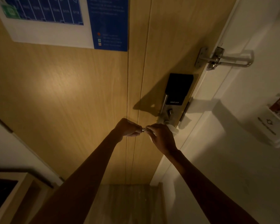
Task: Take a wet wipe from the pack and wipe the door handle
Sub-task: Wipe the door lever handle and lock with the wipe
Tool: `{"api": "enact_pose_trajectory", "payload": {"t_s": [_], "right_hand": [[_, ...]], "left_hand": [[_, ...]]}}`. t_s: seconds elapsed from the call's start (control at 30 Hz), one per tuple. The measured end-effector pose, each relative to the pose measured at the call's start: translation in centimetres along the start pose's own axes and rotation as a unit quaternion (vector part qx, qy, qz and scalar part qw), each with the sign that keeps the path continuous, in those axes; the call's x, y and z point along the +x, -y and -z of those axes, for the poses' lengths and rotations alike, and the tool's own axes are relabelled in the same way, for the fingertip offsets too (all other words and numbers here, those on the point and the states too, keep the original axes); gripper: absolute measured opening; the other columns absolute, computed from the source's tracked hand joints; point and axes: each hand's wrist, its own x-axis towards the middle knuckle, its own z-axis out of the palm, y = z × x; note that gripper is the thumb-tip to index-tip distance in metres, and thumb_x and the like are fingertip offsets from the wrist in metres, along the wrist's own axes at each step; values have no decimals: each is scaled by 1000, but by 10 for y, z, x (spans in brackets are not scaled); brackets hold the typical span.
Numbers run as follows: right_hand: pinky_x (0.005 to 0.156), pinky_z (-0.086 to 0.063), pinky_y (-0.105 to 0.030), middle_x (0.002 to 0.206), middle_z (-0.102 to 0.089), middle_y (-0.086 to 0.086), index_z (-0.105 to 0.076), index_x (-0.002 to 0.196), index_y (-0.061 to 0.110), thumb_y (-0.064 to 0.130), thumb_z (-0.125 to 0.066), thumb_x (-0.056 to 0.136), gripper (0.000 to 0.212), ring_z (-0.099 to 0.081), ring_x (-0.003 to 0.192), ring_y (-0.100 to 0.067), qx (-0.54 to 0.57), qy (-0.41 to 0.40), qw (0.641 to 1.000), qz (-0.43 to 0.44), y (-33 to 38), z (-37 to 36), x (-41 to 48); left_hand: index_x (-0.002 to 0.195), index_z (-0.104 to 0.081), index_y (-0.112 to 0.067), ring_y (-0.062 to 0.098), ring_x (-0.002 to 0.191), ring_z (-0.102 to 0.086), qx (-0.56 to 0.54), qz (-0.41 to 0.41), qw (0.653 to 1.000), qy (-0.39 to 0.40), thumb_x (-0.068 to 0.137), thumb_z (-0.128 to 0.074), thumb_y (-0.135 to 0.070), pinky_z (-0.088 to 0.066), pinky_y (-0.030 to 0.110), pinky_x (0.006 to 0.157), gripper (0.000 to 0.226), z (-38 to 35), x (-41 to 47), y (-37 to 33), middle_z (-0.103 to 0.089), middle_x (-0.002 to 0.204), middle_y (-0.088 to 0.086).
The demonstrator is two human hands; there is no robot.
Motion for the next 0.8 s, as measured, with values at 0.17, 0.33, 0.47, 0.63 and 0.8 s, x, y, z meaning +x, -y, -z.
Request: {"api": "enact_pose_trajectory", "payload": {"t_s": [0.17,0.33,0.47,0.63,0.8], "right_hand": [[91,-52,-30,100,-74,1,-68,110,15,21,-67,91,20,-68,97,-13,11,19,999,24,-3,-5,-2],[91,-52,-29,103,-73,3,-68,113,17,24,-66,91,23,-65,99,-9,33,10,999,0,-12,-3,-4],[93,-48,-21,107,-73,2,-67,116,17,24,-64,92,25,-64,103,-8,46,37,998,13,-5,-8,0],[92,-54,-29,108,-73,1,-65,122,16,24,-66,91,32,-66,103,-10,15,43,999,-1,-20,2,-3],[81,-57,-31,97,-72,-1,-59,122,17,26,-66,91,33,-67,92,-14,-28,41,999,13,-10,-8,-2]], "left_hand": [[90,-76,-4,14,77,-75,-1,17,1000,4,73,-81,-10,-60,21,70,19,-1,3,-2,-77,84,8],[88,-75,-4,14,76,-75,-20,22,1000,0,79,-77,-20,-60,23,72,18,-1,6,-1,-77,82,8],[95,-73,-2,10,71,-74,-38,40,998,14,85,-71,-21,-58,17,61,22,-2,6,-4,-76,85,7],[94,-74,-2,13,73,-75,-51,34,998,14,89,-66,-27,-58,18,60,27,-2,10,0,-77,90,11],[92,-72,2,16,74,-75,-86,49,995,24,89,-65,-24,-61,24,71,27,-2,6,-3,-76,92,14]]}}
